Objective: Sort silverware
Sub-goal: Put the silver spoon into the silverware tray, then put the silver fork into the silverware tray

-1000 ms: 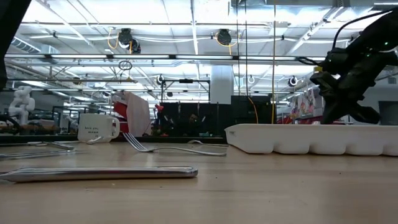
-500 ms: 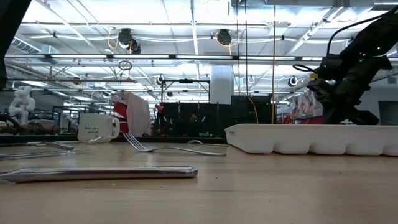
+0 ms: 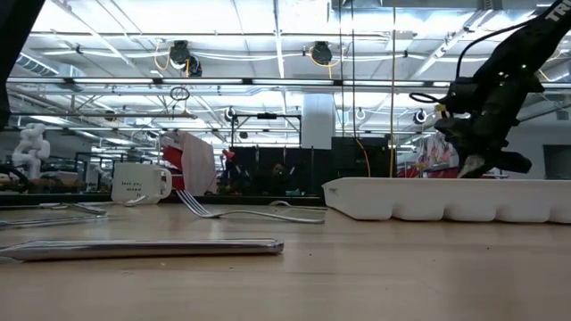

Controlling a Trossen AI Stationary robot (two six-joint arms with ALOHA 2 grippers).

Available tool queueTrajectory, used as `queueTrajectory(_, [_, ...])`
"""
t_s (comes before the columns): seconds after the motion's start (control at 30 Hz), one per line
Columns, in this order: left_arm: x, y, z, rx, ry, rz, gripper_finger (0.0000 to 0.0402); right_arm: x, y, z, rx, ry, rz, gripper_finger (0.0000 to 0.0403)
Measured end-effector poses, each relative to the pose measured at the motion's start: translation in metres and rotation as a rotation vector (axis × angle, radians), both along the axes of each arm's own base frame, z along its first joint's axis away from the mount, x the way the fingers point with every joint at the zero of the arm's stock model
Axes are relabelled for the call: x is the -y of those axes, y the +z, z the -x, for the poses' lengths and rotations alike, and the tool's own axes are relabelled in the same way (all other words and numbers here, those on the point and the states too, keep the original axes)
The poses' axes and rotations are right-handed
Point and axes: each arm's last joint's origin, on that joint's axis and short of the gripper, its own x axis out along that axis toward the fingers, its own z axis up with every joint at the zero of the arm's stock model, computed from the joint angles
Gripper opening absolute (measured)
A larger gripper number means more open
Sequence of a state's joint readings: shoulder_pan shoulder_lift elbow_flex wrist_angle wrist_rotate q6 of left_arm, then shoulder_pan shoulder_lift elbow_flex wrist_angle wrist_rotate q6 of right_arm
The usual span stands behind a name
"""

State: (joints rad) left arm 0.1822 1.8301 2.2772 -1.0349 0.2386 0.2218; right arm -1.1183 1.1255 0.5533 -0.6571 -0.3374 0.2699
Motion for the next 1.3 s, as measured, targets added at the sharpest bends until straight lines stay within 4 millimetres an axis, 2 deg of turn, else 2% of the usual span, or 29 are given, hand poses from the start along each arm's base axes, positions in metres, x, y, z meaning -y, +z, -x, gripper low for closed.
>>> queueTrajectory(0.3, [0.0,0.0,0.0,-0.004,0.0,0.001,0.0011,-0.003,-0.004,-0.009,-0.039,0.063,0.003,0.0])
queueTrajectory(0.67, [0.0,-0.001,0.0,-0.007,0.004,0.007,0.0011,-0.004,-0.004,-0.012,-0.051,0.087,0.027,0.0005])
queueTrajectory(0.8, [0.0,-0.001,0.0,-0.008,0.004,0.007,0.0011,-0.003,-0.004,-0.012,-0.051,0.088,0.037,0.003])
queueTrajectory(1.07, [0.0,-0.001,0.0,-0.008,0.003,0.007,0.0011,-0.003,-0.005,-0.012,-0.057,0.09,0.043,0.0105])
queueTrajectory(1.2, [0.0,-0.001,0.001,-0.019,0.004,0.009,0.0011,-0.003,-0.004,-0.012,-0.043,0.097,0.044,0.0115])
queueTrajectory(1.3, [0.0,-0.002,0.001,-0.023,0.024,0.04,0.0011,-0.005,0.004,-0.013,0.031,0.128,0.065,0.0112])
